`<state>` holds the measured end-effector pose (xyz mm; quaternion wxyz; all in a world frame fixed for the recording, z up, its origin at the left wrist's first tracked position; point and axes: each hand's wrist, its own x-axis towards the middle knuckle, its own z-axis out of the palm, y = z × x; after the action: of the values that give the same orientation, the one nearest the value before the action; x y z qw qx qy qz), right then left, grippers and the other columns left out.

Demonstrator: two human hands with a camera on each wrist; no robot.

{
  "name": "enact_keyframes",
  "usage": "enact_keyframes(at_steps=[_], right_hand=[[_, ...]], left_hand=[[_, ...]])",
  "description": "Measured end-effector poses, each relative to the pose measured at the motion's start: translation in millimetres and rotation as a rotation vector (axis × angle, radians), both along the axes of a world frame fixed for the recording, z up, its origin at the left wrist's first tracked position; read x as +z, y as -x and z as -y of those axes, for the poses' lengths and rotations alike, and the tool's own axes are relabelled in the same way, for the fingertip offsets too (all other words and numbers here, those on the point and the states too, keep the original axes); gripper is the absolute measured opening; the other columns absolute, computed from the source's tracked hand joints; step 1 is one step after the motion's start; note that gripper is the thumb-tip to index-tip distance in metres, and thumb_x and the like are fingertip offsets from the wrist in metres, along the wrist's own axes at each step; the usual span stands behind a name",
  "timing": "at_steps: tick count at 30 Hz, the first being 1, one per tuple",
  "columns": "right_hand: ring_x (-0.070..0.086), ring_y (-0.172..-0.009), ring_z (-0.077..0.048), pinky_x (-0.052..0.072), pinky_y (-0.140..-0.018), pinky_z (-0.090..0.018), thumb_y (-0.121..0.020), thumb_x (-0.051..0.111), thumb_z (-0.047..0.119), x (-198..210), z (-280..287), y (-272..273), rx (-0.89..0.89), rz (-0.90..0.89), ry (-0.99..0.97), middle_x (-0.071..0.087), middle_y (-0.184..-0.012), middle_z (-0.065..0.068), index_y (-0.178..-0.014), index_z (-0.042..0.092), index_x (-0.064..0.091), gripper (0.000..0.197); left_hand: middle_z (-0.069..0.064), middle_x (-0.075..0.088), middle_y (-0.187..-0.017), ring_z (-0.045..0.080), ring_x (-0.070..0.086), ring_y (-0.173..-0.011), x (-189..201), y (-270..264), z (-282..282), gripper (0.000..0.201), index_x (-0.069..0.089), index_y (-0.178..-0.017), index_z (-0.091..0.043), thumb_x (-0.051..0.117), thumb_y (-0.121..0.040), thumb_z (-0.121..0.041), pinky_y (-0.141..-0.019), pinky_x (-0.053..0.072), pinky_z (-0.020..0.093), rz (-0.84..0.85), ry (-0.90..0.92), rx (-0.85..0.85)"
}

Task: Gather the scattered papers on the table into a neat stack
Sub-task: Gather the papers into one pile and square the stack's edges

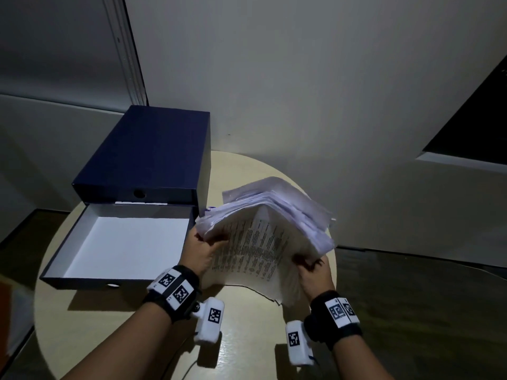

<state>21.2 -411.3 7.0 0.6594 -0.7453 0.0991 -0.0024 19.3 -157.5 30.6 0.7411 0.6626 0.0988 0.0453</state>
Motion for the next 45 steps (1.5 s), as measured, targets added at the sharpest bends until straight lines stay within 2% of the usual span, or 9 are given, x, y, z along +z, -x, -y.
enact_keyframes(at_steps=[5,11,15,18,23,28,32,39,45], right_hand=[[0.062,-0.108,-0.025,0.047,-0.102,-0.050,-0.080,0.068,-0.012,-8.8,7.9,13.0,-0.024,-0.003,-0.007,0.070,-0.100,0.003,-0.107,0.014,0.061,0.038],[0.069,-0.101,-0.028,0.056,-0.089,-0.040,-0.068,0.069,0.001,11.3,14.6,12.7,-0.038,0.187,-0.135,0.070,-0.110,-0.016,-0.133,0.000,0.044,0.070],[0.069,-0.092,-0.003,0.051,-0.083,-0.024,-0.069,0.068,0.009,14.1,12.5,8.9,0.092,0.102,-0.044,0.076,-0.094,0.011,-0.115,0.015,0.062,0.047],[0.068,-0.081,0.005,0.048,-0.083,-0.026,-0.067,0.068,0.013,15.8,12.3,2.3,0.087,0.032,-0.024,0.076,-0.083,0.018,-0.110,0.007,0.066,0.043],[0.065,-0.101,-0.018,0.049,-0.091,-0.033,-0.081,0.075,0.002,18.8,5.2,2.4,-0.095,0.046,-0.090,0.067,-0.100,0.007,-0.105,0.023,0.060,0.036],[0.068,-0.102,-0.015,0.055,-0.093,-0.042,-0.067,0.085,0.018,28.7,2.4,11.5,-0.051,0.101,-0.130,0.070,-0.107,-0.001,-0.115,0.034,0.058,0.057],[0.061,-0.109,-0.018,0.054,-0.089,-0.036,-0.070,0.086,0.030,68.2,-4.7,0.1,-0.129,0.397,-0.008,0.062,-0.116,0.002,-0.112,0.034,0.061,0.050],[0.069,-0.087,-0.015,0.058,-0.086,-0.041,-0.082,0.076,0.017,89.8,-22.2,-10.3,-0.184,0.474,0.066,0.072,-0.085,0.007,-0.078,0.029,0.064,0.018],[0.067,-0.092,-0.020,0.057,-0.085,-0.048,-0.084,0.058,0.022,85.1,-16.4,-12.3,-0.240,0.491,0.087,0.071,-0.095,0.001,-0.087,0.041,0.056,0.020]], left_hand=[[-0.002,0.074,-0.094,-0.001,0.070,-0.085,5.0,8.5,4.4,0.043,0.061,-0.114,-0.005,0.076,-0.074,0.003,-0.069,0.058,0.018,0.077,0.076,-0.028],[-0.002,0.071,-0.107,0.010,0.068,-0.100,-2.6,0.5,-6.3,0.076,0.054,-0.123,0.002,0.076,-0.056,-0.026,-0.083,0.055,0.024,0.173,-0.003,-0.105],[0.010,0.068,-0.121,0.022,0.063,-0.115,2.3,-6.2,-5.6,0.073,0.059,-0.125,-0.003,0.079,-0.057,-0.018,-0.094,0.052,0.036,0.180,-0.055,-0.168],[0.004,0.073,-0.109,0.016,0.067,-0.102,4.0,-9.9,-4.5,0.047,0.070,-0.109,-0.018,0.081,-0.064,-0.016,-0.086,0.055,0.033,0.136,-0.048,-0.187],[-0.010,0.072,-0.088,-0.008,0.065,-0.082,-2.5,-16.8,-3.4,0.032,0.066,-0.097,-0.024,0.083,-0.074,-0.009,-0.068,0.048,0.008,0.118,-0.142,-0.087],[0.012,0.070,-0.111,0.021,0.067,-0.104,-12.8,-16.2,-12.0,0.052,0.062,-0.114,0.002,0.076,-0.064,-0.005,-0.082,0.054,0.025,0.150,-0.080,-0.113],[0.011,0.070,-0.099,0.009,0.067,-0.087,-7.2,-19.7,-9.2,0.048,0.065,-0.107,0.006,0.075,-0.062,-0.005,-0.072,0.054,0.020,0.165,-0.082,-0.134],[0.013,0.071,-0.107,0.021,0.068,-0.099,-9.9,-21.3,-10.5,0.061,0.066,-0.112,0.001,0.081,-0.058,-0.024,-0.078,0.056,0.028,0.171,-0.073,-0.150],[-0.012,0.075,-0.102,0.005,0.067,-0.099,-3.2,-21.0,-9.7,0.042,0.070,-0.105,-0.022,0.080,-0.069,-0.002,-0.083,0.055,0.019,0.163,-0.150,-0.183]])
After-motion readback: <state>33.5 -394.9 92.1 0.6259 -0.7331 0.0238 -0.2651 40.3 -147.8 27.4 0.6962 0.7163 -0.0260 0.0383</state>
